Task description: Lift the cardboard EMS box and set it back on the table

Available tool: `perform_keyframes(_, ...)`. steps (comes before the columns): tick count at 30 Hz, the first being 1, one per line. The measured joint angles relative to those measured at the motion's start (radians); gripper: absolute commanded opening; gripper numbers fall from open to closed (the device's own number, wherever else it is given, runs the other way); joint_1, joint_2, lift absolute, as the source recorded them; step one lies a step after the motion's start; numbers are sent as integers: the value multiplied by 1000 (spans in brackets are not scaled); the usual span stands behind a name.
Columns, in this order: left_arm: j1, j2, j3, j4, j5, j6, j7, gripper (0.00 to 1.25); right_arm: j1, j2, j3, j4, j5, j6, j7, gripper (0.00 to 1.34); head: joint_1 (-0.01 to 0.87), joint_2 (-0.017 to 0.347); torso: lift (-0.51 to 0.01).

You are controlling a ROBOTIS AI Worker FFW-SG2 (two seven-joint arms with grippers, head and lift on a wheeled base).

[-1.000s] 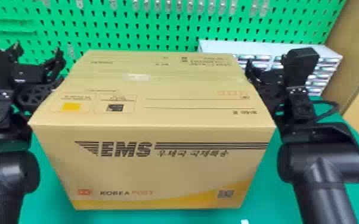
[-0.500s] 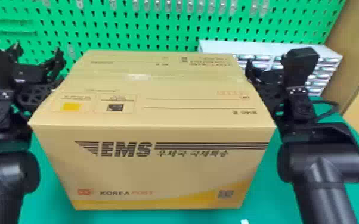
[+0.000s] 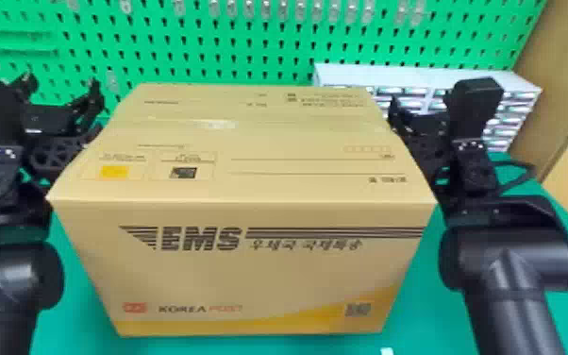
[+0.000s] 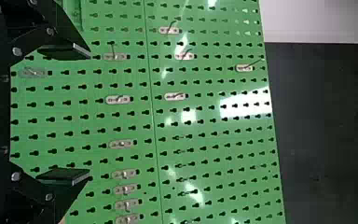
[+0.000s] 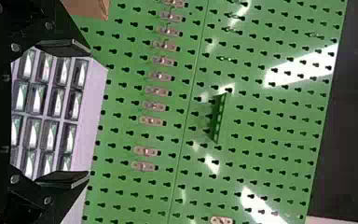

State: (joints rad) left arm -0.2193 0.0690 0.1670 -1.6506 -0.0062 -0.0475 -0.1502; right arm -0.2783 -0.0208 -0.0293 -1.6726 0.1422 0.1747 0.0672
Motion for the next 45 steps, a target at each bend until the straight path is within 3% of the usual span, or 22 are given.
perform_keyframes(45, 58, 2, 19, 118, 37, -7, 4, 888, 61, -15, -40, 99, -28, 3, 0, 996, 678, -14, -96)
